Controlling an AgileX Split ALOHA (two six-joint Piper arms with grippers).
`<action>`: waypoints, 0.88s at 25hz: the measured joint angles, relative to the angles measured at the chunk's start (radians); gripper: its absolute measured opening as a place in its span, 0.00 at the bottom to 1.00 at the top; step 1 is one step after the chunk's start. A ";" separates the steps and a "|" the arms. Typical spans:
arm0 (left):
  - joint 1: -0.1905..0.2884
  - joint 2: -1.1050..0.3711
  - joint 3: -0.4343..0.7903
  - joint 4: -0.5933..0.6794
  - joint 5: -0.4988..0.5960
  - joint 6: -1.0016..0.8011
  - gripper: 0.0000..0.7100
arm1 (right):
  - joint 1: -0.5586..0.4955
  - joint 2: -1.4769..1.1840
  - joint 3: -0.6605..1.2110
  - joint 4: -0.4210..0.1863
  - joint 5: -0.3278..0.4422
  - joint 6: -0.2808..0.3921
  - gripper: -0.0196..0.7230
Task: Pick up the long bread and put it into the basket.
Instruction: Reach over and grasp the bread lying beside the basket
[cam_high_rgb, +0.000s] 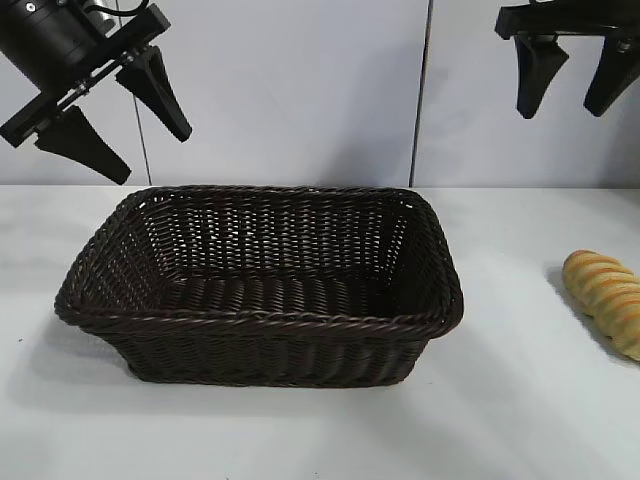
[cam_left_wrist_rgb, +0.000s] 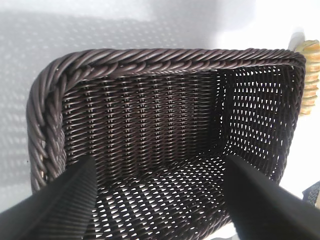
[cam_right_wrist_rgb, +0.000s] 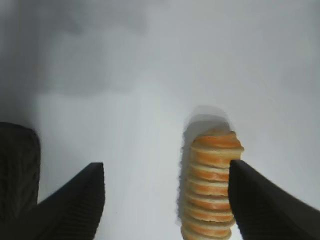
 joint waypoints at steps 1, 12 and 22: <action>0.000 0.000 0.000 0.000 0.000 0.000 0.73 | -0.006 0.000 0.015 0.000 0.000 0.000 0.71; 0.000 0.000 0.000 0.000 -0.001 0.000 0.73 | -0.014 0.000 0.269 -0.040 -0.029 0.000 0.71; 0.000 0.000 0.000 0.000 -0.001 0.000 0.73 | -0.014 0.000 0.312 -0.060 -0.077 0.015 0.71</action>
